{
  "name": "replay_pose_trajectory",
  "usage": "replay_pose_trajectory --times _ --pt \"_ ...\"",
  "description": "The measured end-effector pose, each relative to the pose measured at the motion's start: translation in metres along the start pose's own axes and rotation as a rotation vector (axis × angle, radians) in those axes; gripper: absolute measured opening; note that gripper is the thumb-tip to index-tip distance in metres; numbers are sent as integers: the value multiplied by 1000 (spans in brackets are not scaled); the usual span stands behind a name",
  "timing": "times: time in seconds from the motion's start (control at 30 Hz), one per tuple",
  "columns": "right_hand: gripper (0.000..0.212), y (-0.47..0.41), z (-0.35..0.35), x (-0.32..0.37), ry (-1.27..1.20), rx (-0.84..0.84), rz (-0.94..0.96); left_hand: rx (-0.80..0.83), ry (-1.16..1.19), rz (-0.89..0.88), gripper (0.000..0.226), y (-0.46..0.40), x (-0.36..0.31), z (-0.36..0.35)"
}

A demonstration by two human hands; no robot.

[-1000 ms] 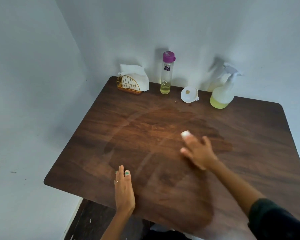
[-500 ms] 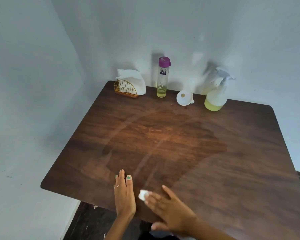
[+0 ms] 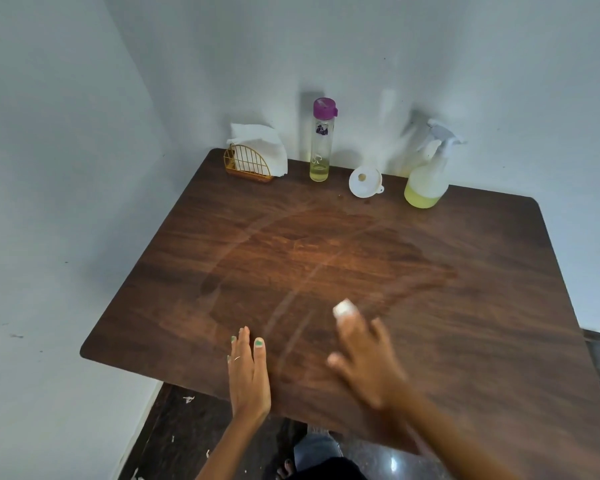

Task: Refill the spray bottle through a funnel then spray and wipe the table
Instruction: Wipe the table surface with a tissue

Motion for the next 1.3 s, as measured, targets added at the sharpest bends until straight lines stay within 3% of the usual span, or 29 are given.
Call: replay_pose_trajectory --times 0.1,0.2,0.27,0.33,0.4,0.5,0.57,0.73,0.83,0.9,1.0,1.07,1.3 --pt "82 54 -47 62 180 104 438 6 13 -5 55 0 2 0" --pt "82 40 -31 39 192 140 489 12 15 0 56 -1 4 0" --pt "81 12 -3 -15 112 25 277 20 8 4 57 1 3 1" --pt "80 -9 30 -83 119 -114 -106 28 15 8 57 4 3 2" --pt "70 -17 57 -137 152 -80 -465 30 17 7 57 7 4 3" --pt "75 -20 55 -139 144 -23 -614 34 21 9 57 12 5 2" --pt "85 -12 34 -92 89 -81 -493 35 21 1 57 14 4 1" --pt "79 64 -42 58 138 11 244 30 43 -9 56 17 2 2" --pt "76 69 -39 51 216 125 375 40 38 -5 57 17 3 3" --pt "78 48 -16 5 135 28 242 47 46 -2 57 17 4 4" --pt "70 23 20 -90 123 -126 -276 55 40 -1 58 17 5 4" --pt "65 16 34 -124 136 -82 -518 52 38 2 58 17 5 5" --pt "81 -44 34 -103 29 -72 -698 69 131 55 67 18 2 12"
Point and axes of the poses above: each hand's wrist, its own y-axis away from the middle knuckle, its own z-axis out of the back of the hand, x = y × z, the point moved 1 cm from there along -y, towards the middle knuckle, and after that the axes turned 9 degrees about -x, right-handed, at the moved point
